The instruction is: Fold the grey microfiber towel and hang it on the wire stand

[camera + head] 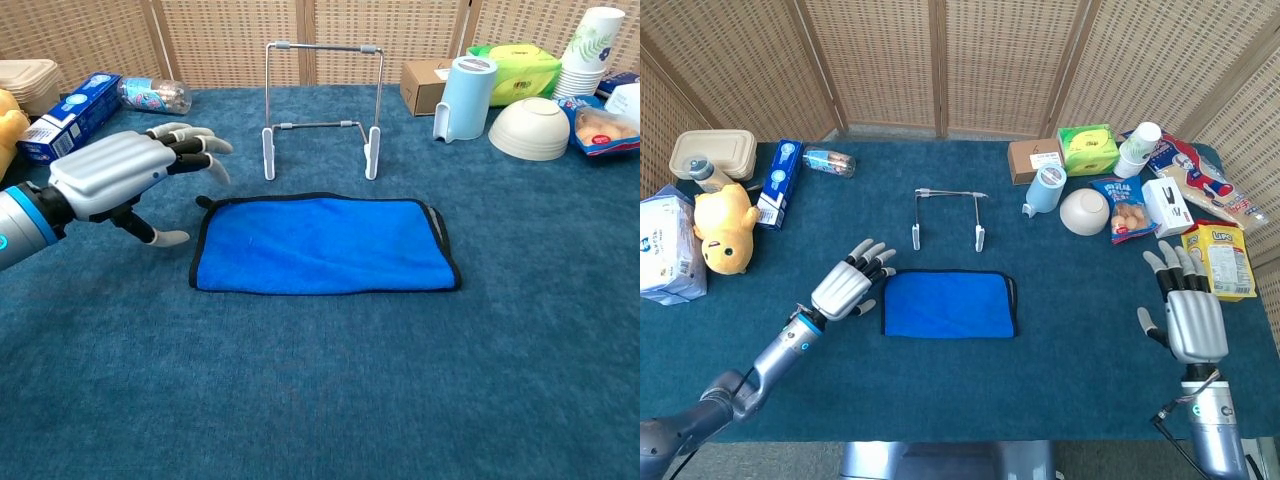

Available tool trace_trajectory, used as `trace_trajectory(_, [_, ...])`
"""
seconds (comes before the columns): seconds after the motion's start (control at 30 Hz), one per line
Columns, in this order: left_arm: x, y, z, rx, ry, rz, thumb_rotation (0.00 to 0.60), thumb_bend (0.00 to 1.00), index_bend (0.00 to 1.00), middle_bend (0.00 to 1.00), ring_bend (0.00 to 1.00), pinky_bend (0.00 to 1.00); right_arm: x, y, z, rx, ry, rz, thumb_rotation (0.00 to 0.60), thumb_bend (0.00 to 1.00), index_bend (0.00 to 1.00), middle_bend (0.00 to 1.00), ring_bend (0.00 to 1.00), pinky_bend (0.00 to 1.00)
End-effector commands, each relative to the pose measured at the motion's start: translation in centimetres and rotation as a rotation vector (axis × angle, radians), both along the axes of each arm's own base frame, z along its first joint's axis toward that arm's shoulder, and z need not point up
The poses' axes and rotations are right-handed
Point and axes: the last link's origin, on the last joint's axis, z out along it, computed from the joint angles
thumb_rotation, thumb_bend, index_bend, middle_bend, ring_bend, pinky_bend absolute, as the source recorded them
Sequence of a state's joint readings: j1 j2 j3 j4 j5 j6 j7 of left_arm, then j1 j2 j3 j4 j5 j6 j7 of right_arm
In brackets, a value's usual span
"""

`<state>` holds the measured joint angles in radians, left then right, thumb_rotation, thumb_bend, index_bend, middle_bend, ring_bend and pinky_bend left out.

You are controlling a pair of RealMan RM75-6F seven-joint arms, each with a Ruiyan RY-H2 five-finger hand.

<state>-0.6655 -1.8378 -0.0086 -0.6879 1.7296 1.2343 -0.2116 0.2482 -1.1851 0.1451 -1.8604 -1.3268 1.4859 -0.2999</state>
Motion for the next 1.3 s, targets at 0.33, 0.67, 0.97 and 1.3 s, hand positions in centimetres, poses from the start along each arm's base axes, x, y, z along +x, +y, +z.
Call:
trace_trajectory(0.33, [0.7, 0.3, -1.3, -0.025, 0.029, -0.024, 0.600, 0.34, 0.26, 0.10, 0.00, 0.00, -0.3, 0.2, 0.4, -0.007, -0.012, -0.010, 0.600, 0.30, 0.12, 0.06, 0.00, 0.00])
trace_trajectory(0.67, [1.3, 0.6, -2.1, -0.027, 0.034, -0.033, 0.600, 0.34, 0.26, 0.10, 0.00, 0.00, -0.7, 0.6, 0.7, -0.017, -0.017, -0.024, 0.600, 0.30, 0.12, 0.06, 0.00, 0.00])
trace_trajectory(0.97, [2.2, 0.8, -2.5, -0.027, -0.005, -0.028, 0.600, 0.34, 0.26, 0.11, 0.00, 0.00, -0.9, 0.8, 0.8, -0.019, -0.017, -0.032, 0.600, 0.29, 0.11, 0.06, 0.00, 0.00])
trace_trajectory(1.3, [2.5, 0.8, -2.8, -0.039, -0.034, -0.013, 0.600, 0.34, 0.28, 0.12, 0.00, 0.00, -0.9, 0.9, 0.9, -0.024, -0.018, -0.035, 0.600, 0.29, 0.11, 0.06, 0.00, 0.00])
